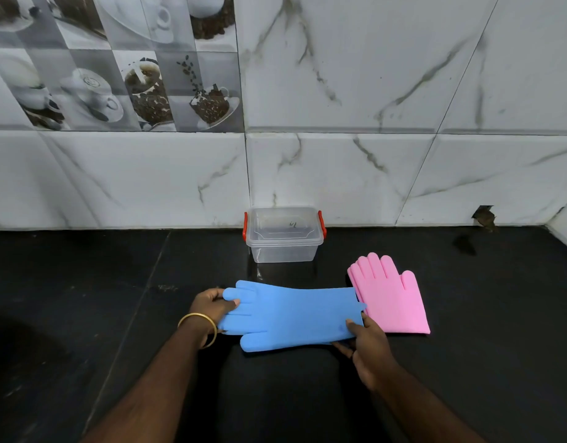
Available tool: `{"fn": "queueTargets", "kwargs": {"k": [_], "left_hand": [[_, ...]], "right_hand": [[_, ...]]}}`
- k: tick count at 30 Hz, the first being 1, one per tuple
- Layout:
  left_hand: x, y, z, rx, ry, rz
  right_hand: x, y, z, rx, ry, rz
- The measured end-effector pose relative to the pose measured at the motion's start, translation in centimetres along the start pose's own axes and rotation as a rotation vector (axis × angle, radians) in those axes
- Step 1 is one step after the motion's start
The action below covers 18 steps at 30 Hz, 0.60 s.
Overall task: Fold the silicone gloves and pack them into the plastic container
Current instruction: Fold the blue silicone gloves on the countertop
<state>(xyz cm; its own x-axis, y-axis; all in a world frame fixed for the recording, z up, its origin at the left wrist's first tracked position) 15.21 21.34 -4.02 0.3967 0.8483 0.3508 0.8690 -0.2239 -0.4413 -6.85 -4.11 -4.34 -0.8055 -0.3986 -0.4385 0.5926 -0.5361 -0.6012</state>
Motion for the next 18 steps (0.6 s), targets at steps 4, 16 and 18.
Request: {"fn": "queueTargets", "kwargs": {"k": [4,16,18], "left_hand": [[0.8,0.4,-0.1,-0.035,0.102,-0.128],[1.4,-0.1,0.1,0.019,0.422,-0.258],[1.5,-0.2,0.1,0.029,0.429,-0.243]], "right_hand": [[0.5,0.0,0.4,0.068,-0.165,-0.019],[3.2,-0.6,2.3,0.46,-0.844,-0.281],[3.5,-0.5,2.2,0.453,-0.842,-0.287]]}}
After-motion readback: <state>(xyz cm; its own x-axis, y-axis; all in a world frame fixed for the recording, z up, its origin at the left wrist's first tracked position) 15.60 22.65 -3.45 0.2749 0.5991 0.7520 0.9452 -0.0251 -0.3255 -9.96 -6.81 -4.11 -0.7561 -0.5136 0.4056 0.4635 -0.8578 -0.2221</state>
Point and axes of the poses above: each hand's wrist, its own y-axis towards the middle knuckle, its own x-axis out of the back of the hand, z = x × y, the point moved 7 cm from there along y, towards the middle knuckle, and after that the axes turned 11 degrees about y, right-handed, at the moved point
